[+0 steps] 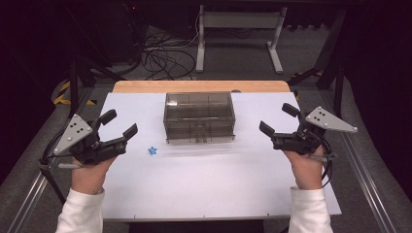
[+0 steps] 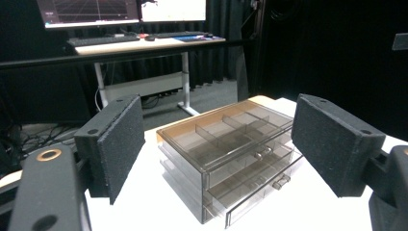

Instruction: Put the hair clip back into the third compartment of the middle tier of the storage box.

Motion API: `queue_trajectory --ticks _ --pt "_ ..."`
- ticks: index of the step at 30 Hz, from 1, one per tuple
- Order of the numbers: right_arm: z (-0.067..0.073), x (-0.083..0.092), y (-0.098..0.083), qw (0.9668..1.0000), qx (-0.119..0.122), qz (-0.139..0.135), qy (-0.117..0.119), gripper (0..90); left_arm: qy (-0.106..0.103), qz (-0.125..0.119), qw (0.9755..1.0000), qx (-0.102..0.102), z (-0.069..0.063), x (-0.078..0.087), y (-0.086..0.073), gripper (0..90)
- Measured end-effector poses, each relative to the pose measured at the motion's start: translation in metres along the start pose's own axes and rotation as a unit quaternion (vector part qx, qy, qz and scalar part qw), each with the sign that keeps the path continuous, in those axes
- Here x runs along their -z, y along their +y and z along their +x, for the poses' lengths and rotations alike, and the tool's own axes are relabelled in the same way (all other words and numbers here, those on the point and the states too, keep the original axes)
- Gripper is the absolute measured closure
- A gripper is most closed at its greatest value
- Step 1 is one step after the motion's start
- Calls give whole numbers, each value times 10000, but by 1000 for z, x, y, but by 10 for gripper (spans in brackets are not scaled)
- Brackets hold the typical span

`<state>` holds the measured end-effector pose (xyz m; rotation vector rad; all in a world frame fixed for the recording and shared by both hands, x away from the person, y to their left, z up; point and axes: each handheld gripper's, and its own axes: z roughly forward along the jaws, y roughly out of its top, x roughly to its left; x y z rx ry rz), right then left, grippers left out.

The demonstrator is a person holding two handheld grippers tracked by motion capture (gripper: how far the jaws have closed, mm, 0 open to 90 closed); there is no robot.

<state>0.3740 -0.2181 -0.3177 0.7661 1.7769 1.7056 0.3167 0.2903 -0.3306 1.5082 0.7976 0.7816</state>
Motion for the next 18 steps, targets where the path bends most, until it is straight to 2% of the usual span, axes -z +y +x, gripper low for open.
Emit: queue_trajectory --ticks 9,18 --pt "2 -3 -1 10000 28 51 -42 9 73 191 9998 -16 -4 -7 -7 225" --pt "2 -3 -2 9998 74 104 -161 9 138 376 9992 67 -4 -18 -17 254"
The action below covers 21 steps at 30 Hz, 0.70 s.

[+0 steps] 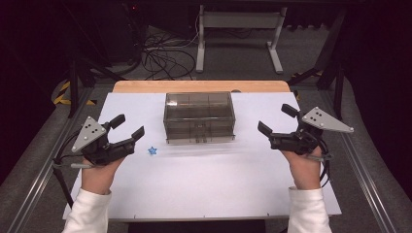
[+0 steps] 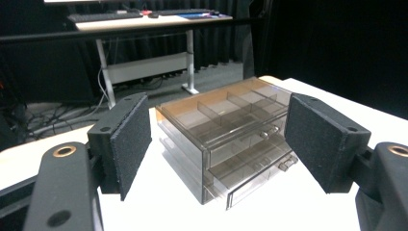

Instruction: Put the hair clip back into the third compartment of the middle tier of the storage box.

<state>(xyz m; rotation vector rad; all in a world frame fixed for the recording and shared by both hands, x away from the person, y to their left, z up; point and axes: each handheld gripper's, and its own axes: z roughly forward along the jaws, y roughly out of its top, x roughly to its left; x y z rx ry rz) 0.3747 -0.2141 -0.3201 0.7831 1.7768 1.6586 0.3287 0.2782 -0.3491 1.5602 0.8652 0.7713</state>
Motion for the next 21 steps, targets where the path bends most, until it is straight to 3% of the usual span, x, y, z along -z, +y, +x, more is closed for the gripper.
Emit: queue_trajectory --ticks 21 --pt "0 1 0 10000 -32 -22 9 11 286 472 9983 210 4 -26 -27 321"
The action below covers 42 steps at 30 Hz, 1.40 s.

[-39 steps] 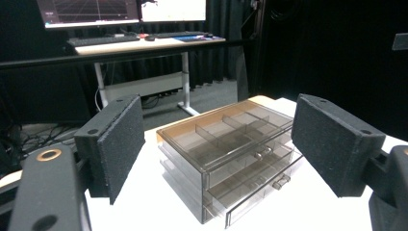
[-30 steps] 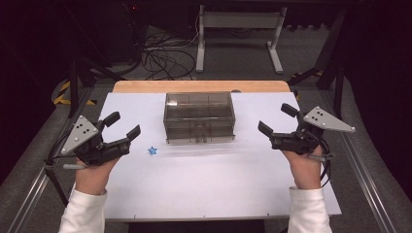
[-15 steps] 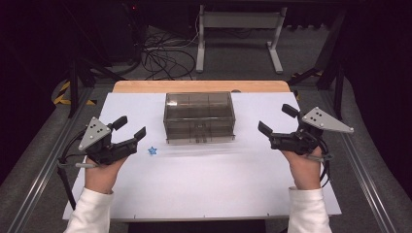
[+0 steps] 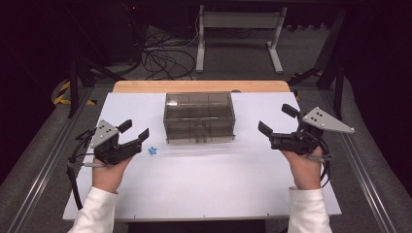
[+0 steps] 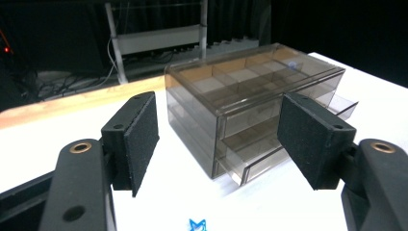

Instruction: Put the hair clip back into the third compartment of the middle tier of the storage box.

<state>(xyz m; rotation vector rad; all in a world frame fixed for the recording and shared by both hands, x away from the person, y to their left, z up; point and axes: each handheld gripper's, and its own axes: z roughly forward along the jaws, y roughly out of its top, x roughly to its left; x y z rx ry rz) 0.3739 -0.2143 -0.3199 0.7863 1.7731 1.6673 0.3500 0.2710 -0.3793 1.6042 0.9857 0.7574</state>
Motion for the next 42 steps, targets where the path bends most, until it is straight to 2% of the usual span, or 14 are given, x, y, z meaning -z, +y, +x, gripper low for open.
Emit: queue_trajectory --ticks 3,12,26,36,42 --pt "0 0 0 10000 31 -6 8 11 4 53 9999 101 3 -3 -4 332" --pt "1 -3 0 9999 99 40 -11 11 98 199 9995 218 8 -7 -11 361" --pt "1 -1 0 10000 76 1 -53 11 179 510 9982 245 10 -20 -20 405" --pt "1 -1 0 9999 77 6 -65 12 135 667 9971 348 13 -27 -26 438" --pt "1 -1 0 10000 59 35 -54 18 130 802 9962 329 14 -32 -30 453"
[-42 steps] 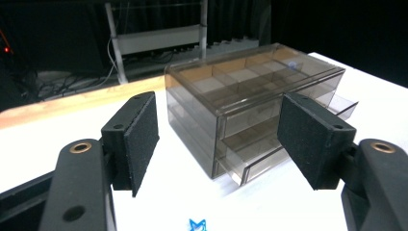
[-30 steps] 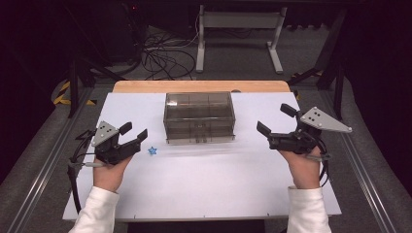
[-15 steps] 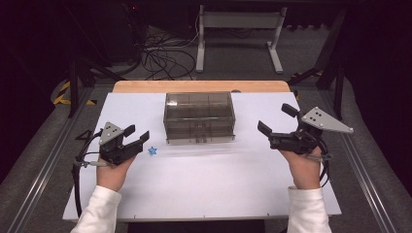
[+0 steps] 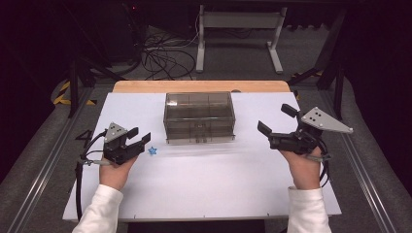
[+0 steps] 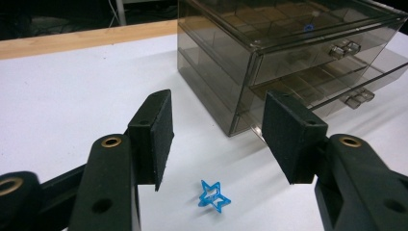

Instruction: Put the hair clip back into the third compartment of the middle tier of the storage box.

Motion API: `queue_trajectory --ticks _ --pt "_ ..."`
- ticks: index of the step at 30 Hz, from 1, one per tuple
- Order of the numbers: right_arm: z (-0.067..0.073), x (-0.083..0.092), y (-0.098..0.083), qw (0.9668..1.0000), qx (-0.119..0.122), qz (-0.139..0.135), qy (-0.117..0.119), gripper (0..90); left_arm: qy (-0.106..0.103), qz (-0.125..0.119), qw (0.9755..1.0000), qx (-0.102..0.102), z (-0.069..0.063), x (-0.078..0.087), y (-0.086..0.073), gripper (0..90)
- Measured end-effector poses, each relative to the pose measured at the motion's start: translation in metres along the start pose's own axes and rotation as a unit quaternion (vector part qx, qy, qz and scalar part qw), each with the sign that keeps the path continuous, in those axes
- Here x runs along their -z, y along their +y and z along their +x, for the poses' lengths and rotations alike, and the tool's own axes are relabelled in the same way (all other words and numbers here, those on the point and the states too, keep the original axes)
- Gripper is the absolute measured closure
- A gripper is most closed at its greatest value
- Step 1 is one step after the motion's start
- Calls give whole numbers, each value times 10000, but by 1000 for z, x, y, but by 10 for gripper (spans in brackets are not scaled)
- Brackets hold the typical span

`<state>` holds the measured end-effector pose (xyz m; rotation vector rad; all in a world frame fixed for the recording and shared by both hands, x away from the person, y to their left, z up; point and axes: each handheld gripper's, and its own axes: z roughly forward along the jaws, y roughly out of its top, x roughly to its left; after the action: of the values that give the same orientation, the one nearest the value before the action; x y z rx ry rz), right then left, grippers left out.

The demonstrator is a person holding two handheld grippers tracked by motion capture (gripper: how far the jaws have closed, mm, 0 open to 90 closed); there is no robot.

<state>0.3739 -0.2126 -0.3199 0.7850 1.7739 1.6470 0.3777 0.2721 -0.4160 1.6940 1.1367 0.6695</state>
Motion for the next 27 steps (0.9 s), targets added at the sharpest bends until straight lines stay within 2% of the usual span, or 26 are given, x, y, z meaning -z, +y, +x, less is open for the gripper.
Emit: queue_trajectory --ticks 11,14,24,27 --pt "-1 1 0 10000 37 -8 -24 24 -6 160 9999 23 1 -7 -4 476" --pt "-1 1 0 10000 37 -3 -31 26 38 226 9997 11 2 -10 -5 483" --pt "0 0 0 10000 9 5 -26 26 -4 472 9989 -1 3 -18 -9 514" --pt "0 1 0 10000 7 -6 -36 27 -18 525 9986 55 4 -19 -10 520"
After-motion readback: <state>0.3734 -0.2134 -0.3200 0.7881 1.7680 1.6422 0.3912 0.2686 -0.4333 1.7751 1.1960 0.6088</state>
